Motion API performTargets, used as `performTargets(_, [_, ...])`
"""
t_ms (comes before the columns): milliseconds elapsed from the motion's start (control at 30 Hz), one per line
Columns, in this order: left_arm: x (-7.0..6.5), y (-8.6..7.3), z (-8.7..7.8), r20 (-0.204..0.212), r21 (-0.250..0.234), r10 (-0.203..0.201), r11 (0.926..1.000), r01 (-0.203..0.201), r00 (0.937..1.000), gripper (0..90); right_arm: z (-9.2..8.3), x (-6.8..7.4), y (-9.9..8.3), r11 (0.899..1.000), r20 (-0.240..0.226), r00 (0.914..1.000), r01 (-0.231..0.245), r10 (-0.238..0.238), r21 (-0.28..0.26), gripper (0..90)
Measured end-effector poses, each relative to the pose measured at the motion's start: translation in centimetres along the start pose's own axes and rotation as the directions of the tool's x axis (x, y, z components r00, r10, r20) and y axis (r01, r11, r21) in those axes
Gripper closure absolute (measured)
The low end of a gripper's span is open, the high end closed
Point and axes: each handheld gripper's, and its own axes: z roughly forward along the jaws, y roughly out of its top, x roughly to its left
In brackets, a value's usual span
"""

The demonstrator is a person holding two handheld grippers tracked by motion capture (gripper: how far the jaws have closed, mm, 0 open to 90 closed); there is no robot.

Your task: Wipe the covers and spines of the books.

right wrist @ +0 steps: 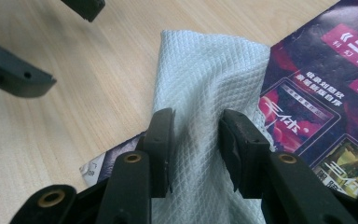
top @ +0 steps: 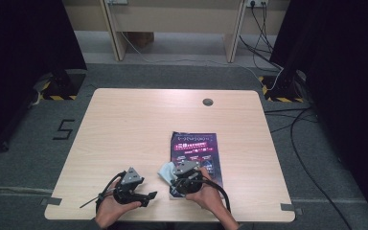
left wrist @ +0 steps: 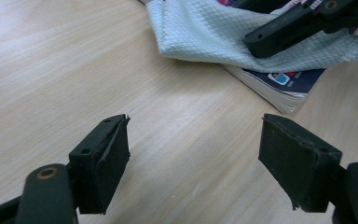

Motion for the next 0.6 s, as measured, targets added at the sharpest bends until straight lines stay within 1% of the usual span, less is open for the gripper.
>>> performTargets(33, [0.2,0.0,-0.1,-0.008,0.003,0.0,1.0,0.0,1.0,23.5,0.0,0.0,-0.1,1.0,0.0,1.0,0.0,0.0,-0.003,64.4])
performTargets(67, [0.4,-0.1,-0.3,-0.021,0.004,-0.004,1.0,0.004,0.9998,23.5,0.0,-0.3,0.0,1.0,-0.003,1.0,-0.005,0.005,-0.001,63.7])
performTargets(167, [1.1,-0.2,-0.8,-0.053,0.002,-0.008,1.0,0.008,0.9986,23.5,-0.2,-0.8,-0.2,1.0,0.018,0.9998,-0.009,0.009,0.004,63.7])
performTargets(233, [1.6,-0.3,-0.9,-0.076,0.004,-0.015,0.9999,0.016,0.997,23.5,-0.3,-0.8,-0.3,1.0,0.027,0.9996,-0.008,0.007,0.006,64.8])
performTargets(267, [1.6,-0.3,-0.9,-0.076,0.004,-0.015,0.9999,0.016,0.997,23.5,-0.4,-0.6,-0.4,1.0,0.033,0.9994,-0.005,0.004,0.012,65.4])
performTargets(300, [2.0,-0.3,-0.9,-0.087,0.005,-0.028,0.9996,0.029,0.9958,23.6,-0.5,-0.3,-0.4,1.0,0.044,0.999,0.008,-0.009,0.013,66.0])
performTargets(367, [2.1,-0.3,-0.9,-0.089,0.005,-0.032,0.9995,0.033,0.9955,23.5,-0.7,0.3,-0.5,1.0,0.044,0.9989,0.019,-0.019,0.017,66.2])
performTargets(467, [2.0,-0.4,-0.8,-0.088,0.012,-0.029,0.9995,0.03,0.9957,23.5,-1.0,1.4,-0.9,1.0,0.013,0.9998,0.017,-0.017,0.011,66.2])
performTargets(500, [2.0,-0.4,-0.8,-0.088,0.012,-0.029,0.9995,0.03,0.9957,23.6,-1.1,1.7,-1.0,1.0,0.012,0.9997,0.02,-0.02,0.008,66.3])
performTargets(533, [1.9,-0.3,-0.8,-0.087,0.015,-0.023,0.9996,0.025,0.996,23.6,-1.1,2.3,-1.0,1.0,0.004,0.9996,0.028,-0.028,0.006,66.7])
performTargets(567, [1.9,-0.3,-0.8,-0.087,0.015,-0.023,0.9996,0.025,0.996,23.5,-1.1,2.3,-1.0,1.0,0.004,0.9996,0.028,-0.028,0.006,66.7])
performTargets(600, [1.9,-0.3,-0.8,-0.089,0.018,-0.021,0.9996,0.023,0.9958,23.5,-1.1,2.6,-1.0,1.0,-0.001,0.9996,0.03,-0.03,0.005,66.7])
